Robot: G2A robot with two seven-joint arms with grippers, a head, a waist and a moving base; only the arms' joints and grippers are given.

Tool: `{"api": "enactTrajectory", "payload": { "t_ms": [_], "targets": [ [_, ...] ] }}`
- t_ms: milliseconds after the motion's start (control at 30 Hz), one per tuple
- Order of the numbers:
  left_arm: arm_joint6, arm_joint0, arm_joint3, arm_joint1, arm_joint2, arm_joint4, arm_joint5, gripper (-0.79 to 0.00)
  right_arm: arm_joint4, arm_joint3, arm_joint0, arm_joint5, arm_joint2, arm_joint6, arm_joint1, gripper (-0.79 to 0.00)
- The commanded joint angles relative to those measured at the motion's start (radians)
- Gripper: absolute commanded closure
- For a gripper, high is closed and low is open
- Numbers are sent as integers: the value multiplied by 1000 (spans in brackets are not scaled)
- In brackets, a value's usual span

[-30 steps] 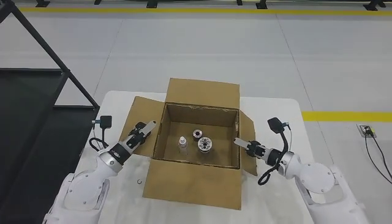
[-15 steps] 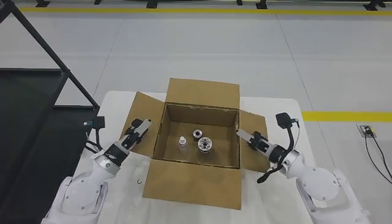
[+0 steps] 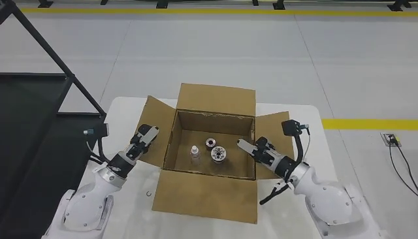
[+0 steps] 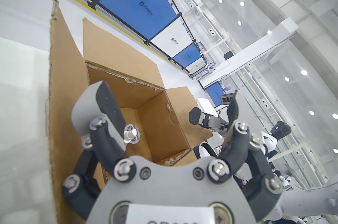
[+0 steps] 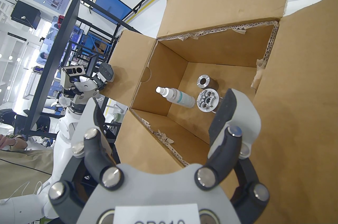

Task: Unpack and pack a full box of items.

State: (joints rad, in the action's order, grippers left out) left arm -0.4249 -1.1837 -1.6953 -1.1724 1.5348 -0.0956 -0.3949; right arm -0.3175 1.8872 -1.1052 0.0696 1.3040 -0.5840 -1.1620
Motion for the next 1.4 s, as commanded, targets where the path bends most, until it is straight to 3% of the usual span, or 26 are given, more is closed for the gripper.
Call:
{"api": "enactTrajectory", "payload": {
  "t_ms": [0,133,267,600,733,1167,1367],
  "targets": [
    [0,0,0,0,0,0,0,-785,0,0,0,0,0,0,0,-785],
    [0,0,0,0,0,0,0,-785,-6,6,0,-16,-12,-7,0,-785],
    [7,-8,-10,0,6,18,20,-785,-154,11,49,-46,-91,-47,-2,-785],
    [-4,-34,-21,5,39,87,40,-785,-548,-94,313,32,-408,-131,-51,-785],
    [-15,-49,-28,8,51,109,40,-785,-579,-171,411,71,-501,-177,-85,-785],
    [-15,-52,-29,8,54,110,41,-785,-587,-185,405,37,-515,-171,-88,-785],
    [-15,-52,-29,8,54,110,41,-785,-636,-280,495,32,-608,-211,-129,-785]
  ]
}}
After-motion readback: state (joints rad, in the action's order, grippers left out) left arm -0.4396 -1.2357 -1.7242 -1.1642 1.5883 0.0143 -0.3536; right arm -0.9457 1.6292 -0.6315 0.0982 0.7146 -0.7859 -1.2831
